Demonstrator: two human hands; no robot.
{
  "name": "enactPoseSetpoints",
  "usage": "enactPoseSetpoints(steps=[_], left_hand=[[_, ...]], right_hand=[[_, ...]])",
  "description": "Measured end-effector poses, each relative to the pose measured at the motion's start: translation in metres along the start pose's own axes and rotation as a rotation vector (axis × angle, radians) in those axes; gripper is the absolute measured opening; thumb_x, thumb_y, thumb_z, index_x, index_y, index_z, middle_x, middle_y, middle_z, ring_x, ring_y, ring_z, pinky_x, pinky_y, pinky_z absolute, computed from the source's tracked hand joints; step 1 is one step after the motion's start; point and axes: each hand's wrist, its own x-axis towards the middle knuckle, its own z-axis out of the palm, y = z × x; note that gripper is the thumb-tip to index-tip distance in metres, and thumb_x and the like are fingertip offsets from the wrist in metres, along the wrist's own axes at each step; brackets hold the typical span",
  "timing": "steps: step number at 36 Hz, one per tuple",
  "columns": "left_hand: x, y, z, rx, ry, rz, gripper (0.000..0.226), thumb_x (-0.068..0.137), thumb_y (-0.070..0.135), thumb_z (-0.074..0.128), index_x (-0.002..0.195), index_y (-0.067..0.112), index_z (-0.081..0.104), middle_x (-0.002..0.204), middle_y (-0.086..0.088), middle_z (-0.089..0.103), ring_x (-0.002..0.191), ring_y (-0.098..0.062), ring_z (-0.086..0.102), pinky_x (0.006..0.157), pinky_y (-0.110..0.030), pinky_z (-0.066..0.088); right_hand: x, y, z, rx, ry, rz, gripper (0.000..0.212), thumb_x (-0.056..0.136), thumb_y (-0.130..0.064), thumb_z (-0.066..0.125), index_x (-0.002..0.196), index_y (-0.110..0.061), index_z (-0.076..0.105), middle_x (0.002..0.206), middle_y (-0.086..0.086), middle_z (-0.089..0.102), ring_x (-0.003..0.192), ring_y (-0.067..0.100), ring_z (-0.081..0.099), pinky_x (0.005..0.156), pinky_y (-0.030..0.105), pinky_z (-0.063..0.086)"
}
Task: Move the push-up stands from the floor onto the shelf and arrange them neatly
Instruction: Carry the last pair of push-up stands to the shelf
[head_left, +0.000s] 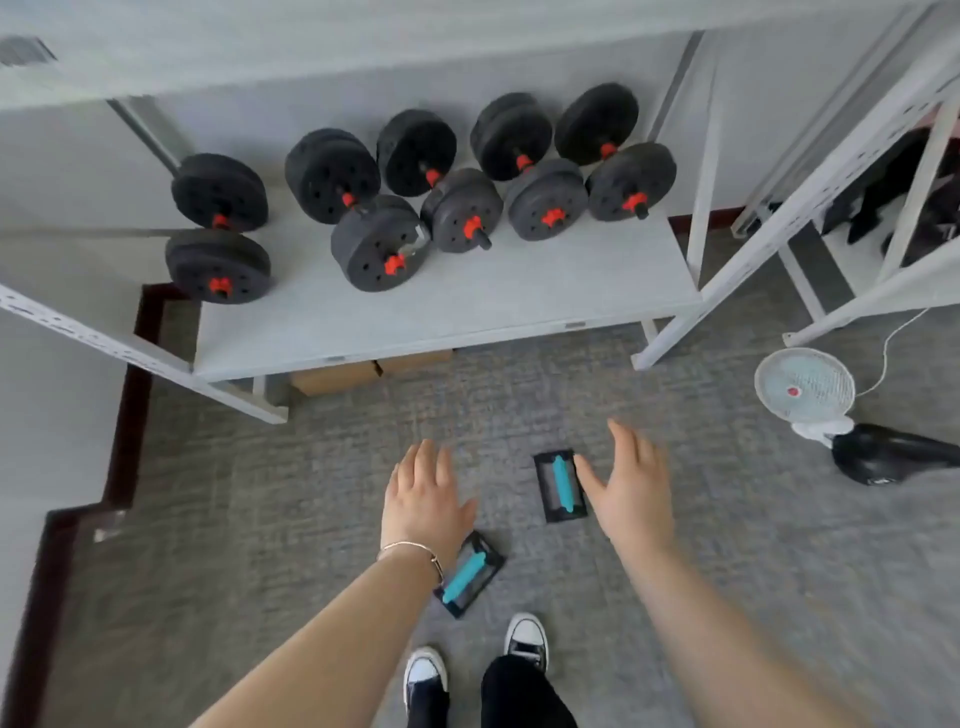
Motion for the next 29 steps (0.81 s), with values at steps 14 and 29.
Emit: enactPoseSetpoints(steps=[14,29], left_hand=[[0.07,-0.06,0.326,-0.033,-0.387,-0.046,0.086,0.086,0.058,0.055,0.147,0.013,0.016,0.148,-0.011,0.03,0.133,-0.032,0.032,0.106,-0.044,0.036],[0.145,-0.076,0.582,-0.192,-0.548,-0.235,0.085,0.08,0.059,0.064,0.141,0.012,0.029,0.135,-0.017,0.045,0.12,-0.035,0.048,0.093,-0.044,0.044]], right_hand=[[-0.071,0.14,0.295,0.038,-0.319,0.439,0.068,0.086,-0.051,0.064,0.138,-0.012,0.045,0.132,0.012,0.052,0.113,0.031,0.056,0.088,0.046,0.053],[-0.084,0.266,0.531,0.316,-0.311,0.819,0.074,0.08,-0.051,0.071,0.133,-0.003,0.052,0.122,0.012,0.063,0.113,0.03,0.059,0.087,0.028,0.039]])
